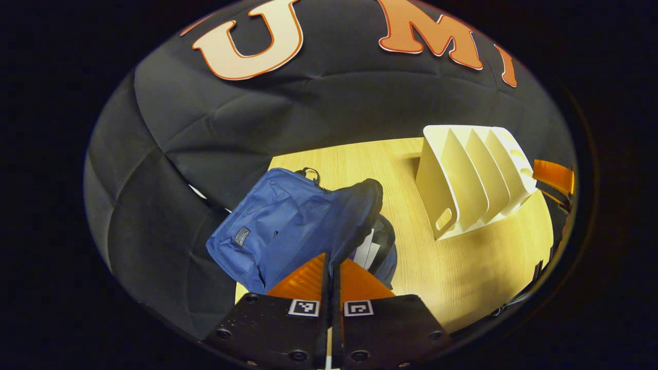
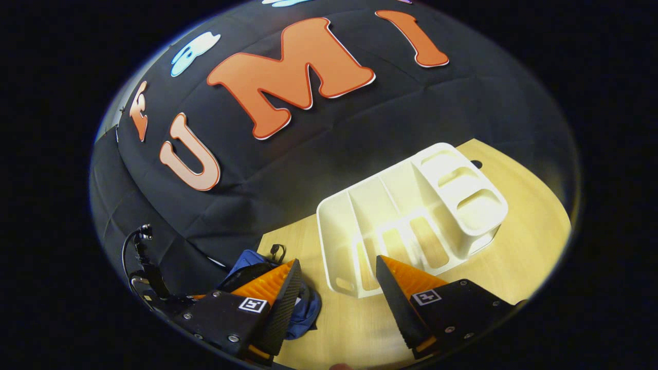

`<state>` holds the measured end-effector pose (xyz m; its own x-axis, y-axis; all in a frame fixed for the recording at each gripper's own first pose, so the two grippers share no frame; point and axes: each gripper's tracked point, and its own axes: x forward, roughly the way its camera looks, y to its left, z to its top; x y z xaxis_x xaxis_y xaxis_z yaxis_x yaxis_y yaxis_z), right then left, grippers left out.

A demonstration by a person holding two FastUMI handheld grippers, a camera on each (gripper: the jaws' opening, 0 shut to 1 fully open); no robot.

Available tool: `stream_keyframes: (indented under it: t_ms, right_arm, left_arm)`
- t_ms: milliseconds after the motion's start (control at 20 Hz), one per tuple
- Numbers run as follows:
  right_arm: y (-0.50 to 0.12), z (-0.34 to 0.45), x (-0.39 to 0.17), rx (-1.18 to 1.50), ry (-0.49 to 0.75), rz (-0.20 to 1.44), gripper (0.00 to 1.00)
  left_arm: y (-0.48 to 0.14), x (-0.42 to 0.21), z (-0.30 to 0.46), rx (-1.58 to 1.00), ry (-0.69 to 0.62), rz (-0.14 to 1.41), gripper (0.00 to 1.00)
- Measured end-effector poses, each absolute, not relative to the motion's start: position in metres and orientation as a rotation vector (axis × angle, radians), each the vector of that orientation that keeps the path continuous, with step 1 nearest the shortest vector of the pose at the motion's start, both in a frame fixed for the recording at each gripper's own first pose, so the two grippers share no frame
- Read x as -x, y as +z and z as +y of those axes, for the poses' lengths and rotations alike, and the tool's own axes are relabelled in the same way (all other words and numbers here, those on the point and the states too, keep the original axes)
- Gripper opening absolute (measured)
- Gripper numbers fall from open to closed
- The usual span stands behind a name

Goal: Open the schoolbag, grab two books from the bookshelf and put them into the schoolbag.

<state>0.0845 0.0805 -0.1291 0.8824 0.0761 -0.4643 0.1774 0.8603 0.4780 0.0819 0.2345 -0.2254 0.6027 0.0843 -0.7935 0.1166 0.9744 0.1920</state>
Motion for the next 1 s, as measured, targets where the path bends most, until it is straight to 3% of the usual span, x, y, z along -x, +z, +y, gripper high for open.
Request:
stream_keyframes:
  t_ms: [250,500,650,700,750,800,1000]
  right_arm:
    - [-0.113,0.04,-0.076,-0.446,-0.075,0.443,0.88]
    - [-0.097,0.01,-0.065,-0.349,-0.074,0.397,0.88]
    - [-0.085,-0.004,-0.059,-0.29,-0.079,0.366,0.88]
    - [-0.081,-0.009,-0.057,-0.273,-0.076,0.356,0.88]
    - [-0.076,-0.01,-0.055,-0.268,-0.06,0.343,0.89]
    - [-0.071,-0.011,-0.053,-0.266,-0.047,0.333,0.89]
    - [-0.061,-0.033,-0.049,-0.193,-0.072,0.287,0.9]
  left_arm:
    - [-0.217,-0.073,0.214,-0.232,-0.002,0.875,0.28]
    - [-0.179,-0.083,0.165,-0.207,-0.033,0.694,0.34]
    - [-0.15,-0.085,0.123,-0.174,-0.069,0.574,0.57]
    - [-0.145,-0.084,0.108,-0.159,-0.081,0.537,0.59]
    - [-0.139,-0.085,0.094,-0.14,-0.094,0.497,0.73]
    - [-0.132,-0.086,0.078,-0.115,-0.105,0.457,0.67]
    - [-0.09,-0.087,0.033,-0.029,-0.135,0.285,0.8]
